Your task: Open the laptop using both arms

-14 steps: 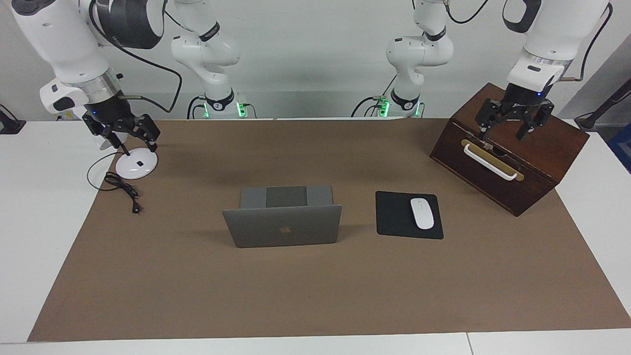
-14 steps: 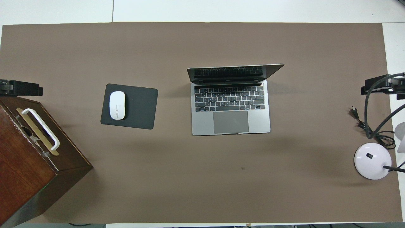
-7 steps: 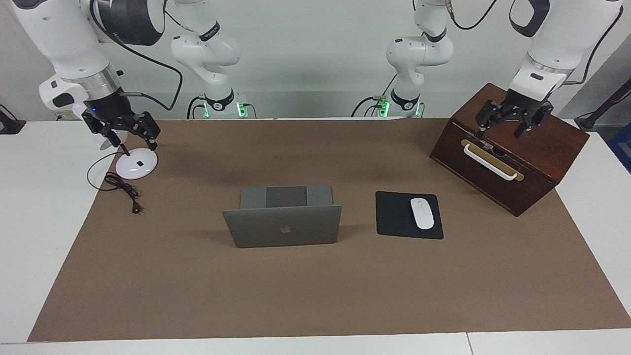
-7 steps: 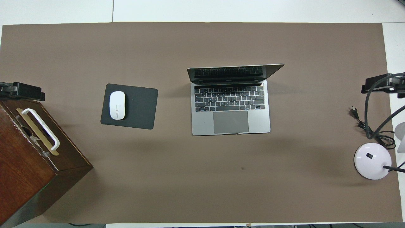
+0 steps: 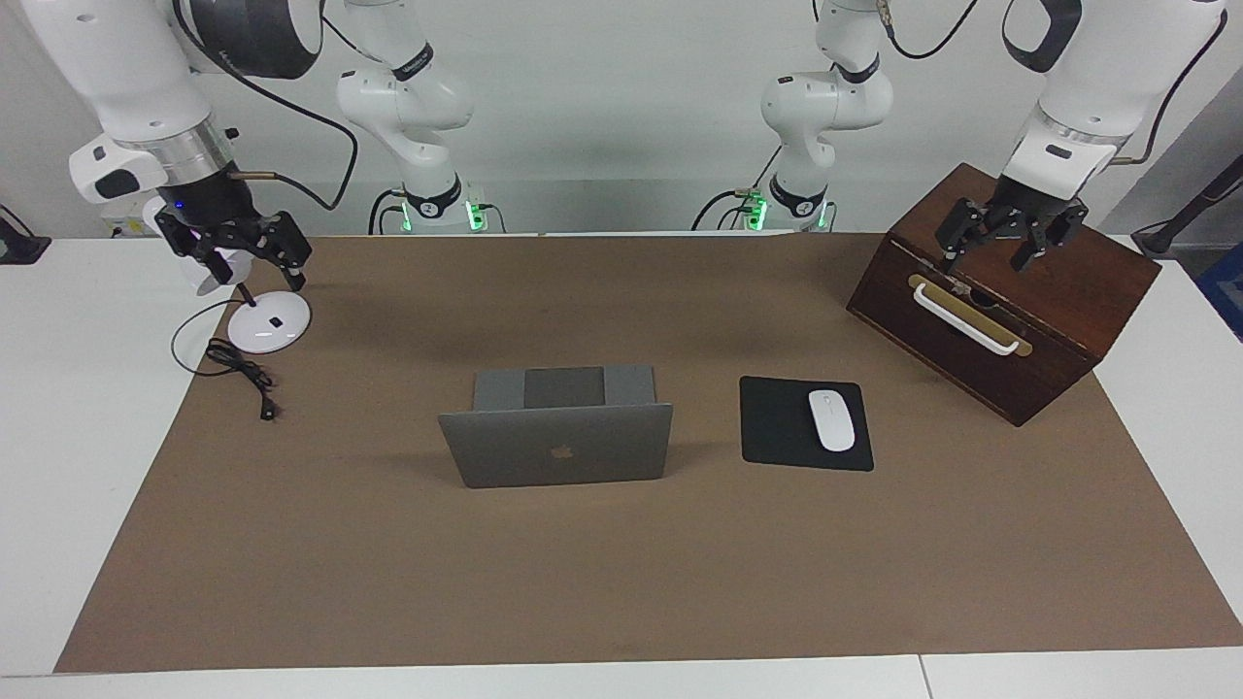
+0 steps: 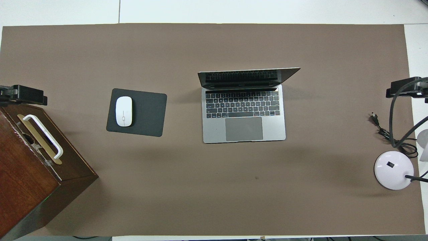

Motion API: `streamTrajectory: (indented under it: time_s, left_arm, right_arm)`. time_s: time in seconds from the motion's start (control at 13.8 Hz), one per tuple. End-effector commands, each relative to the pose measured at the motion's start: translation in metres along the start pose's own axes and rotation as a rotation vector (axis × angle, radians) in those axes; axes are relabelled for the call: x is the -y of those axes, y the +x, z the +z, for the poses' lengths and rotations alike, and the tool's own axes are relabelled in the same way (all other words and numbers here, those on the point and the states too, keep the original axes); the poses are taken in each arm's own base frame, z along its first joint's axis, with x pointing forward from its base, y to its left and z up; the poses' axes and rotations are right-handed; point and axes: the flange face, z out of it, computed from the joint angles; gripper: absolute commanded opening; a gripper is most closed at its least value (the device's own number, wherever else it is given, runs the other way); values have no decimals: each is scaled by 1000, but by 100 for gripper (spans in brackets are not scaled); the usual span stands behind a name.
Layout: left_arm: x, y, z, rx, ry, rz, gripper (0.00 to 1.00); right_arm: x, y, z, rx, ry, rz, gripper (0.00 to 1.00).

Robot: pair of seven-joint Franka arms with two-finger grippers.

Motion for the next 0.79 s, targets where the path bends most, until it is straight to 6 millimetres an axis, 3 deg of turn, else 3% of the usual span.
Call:
streamTrajectory:
  time_s: [0.0,0.72]
  left_arm:
    - [2,-4,-4,22,-12,-16,100]
    - [2,-8,-3,43,-32,-22,100]
  right_arm:
    - [-5,-3,-2,-8,-13,5,100]
    - [-3,-3,-3,-17,3,3,100]
